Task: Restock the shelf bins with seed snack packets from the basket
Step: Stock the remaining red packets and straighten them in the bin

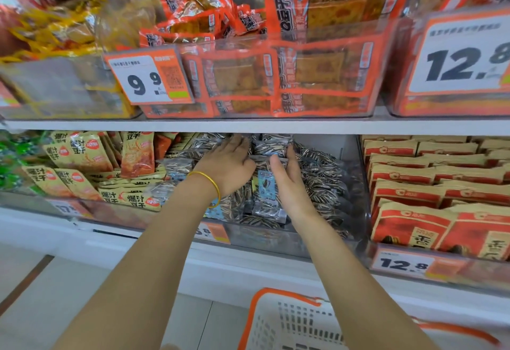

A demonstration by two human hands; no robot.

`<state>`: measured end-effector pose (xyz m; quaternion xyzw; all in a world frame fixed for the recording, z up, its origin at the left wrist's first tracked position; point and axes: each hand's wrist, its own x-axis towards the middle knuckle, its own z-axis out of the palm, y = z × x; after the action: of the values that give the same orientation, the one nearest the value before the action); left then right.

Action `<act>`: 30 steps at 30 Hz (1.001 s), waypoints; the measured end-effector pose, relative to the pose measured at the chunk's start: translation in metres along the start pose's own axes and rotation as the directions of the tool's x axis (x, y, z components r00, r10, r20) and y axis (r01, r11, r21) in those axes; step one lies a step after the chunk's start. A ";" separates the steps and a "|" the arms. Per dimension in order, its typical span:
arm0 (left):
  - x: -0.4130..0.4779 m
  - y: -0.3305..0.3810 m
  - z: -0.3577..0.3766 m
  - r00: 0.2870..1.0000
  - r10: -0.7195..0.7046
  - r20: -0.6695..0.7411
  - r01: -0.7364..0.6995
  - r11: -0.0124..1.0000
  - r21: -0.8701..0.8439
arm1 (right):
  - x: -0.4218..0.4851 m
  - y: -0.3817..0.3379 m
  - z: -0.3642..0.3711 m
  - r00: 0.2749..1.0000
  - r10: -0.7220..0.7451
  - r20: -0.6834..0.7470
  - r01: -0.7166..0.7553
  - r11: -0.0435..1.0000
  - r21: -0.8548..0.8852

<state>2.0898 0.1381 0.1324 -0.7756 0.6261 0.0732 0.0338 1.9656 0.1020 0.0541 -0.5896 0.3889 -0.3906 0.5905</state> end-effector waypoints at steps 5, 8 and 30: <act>-0.001 0.001 -0.002 1.000 -0.007 0.007 0.007 1.000 0.009 | -0.001 -0.001 0.000 1.000 0.004 -0.005 -0.004 1.000 -0.006; -0.013 0.005 -0.003 0.993 -0.009 -0.116 0.010 1.000 0.012 | -0.003 -0.004 -0.002 1.000 0.006 -0.014 -0.006 1.000 -0.001; -0.078 -0.039 0.029 0.904 -0.084 -0.420 0.062 0.996 -0.067 | -0.025 -0.022 -0.001 0.999 0.028 -0.044 -0.029 0.999 -0.034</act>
<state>2.1102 0.2264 0.1148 -0.7965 0.5870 -0.0810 -0.1200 1.9545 0.1241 0.0759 -0.5855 0.4165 -0.3881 0.5772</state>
